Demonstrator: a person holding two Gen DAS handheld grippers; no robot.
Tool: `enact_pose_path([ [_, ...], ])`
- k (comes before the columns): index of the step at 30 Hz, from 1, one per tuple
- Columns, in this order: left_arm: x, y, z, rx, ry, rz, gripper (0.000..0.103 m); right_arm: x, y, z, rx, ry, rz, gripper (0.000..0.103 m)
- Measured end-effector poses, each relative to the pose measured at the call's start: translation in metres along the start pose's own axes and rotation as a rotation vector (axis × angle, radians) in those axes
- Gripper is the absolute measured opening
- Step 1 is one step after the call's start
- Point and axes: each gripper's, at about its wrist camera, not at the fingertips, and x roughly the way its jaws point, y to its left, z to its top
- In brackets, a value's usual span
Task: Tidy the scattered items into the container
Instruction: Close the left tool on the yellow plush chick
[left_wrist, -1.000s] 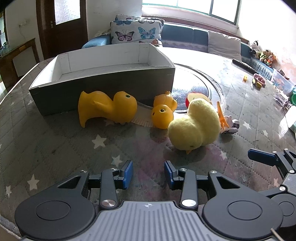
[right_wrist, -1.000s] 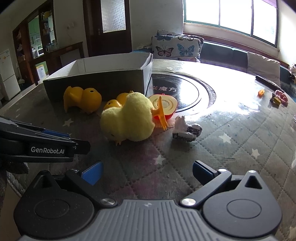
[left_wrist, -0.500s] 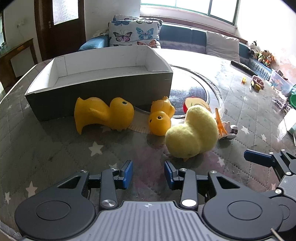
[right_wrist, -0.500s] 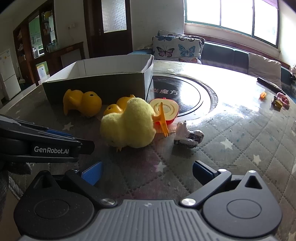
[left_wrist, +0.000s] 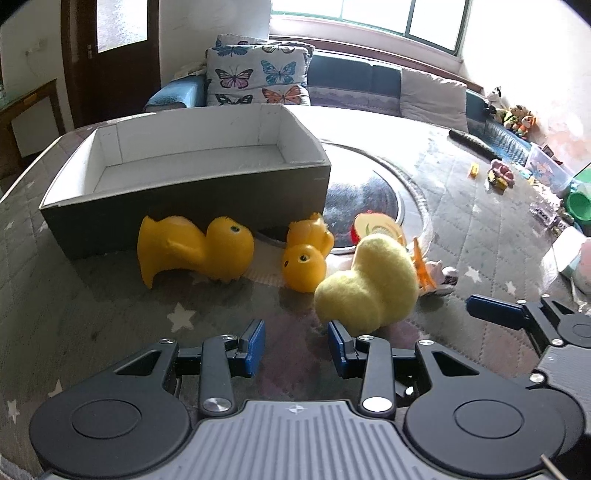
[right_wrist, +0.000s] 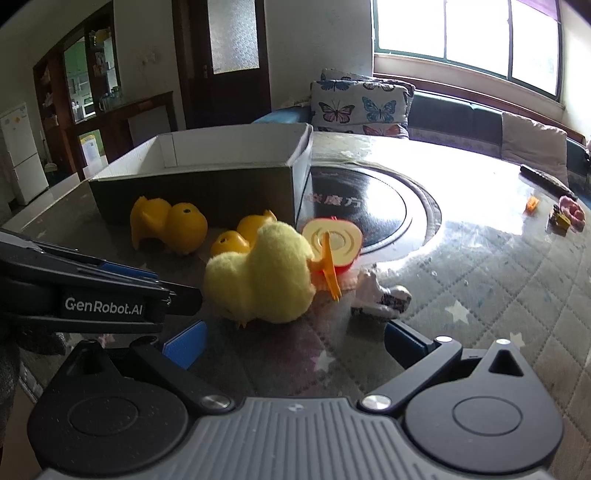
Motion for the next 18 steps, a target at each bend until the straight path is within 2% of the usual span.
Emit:
enact_pose_path([
  [5,-0.005,-0.004,0.006,0.012,-0.013,-0.052,0.040,-0.002,0.000,0.006,-0.016,-0.026,0.007,0.103],
  [16,-0.002,0.007,0.022,-0.011,-0.007,-0.098,0.040,0.005,-0.001,0.014,-0.108,-0.045,0.057,0.102],
  [18,-0.002,0.008,0.024,-0.010,-0.004,-0.110,0.040,0.006,0.001,0.014,-0.127,-0.049,0.066,0.100],
])
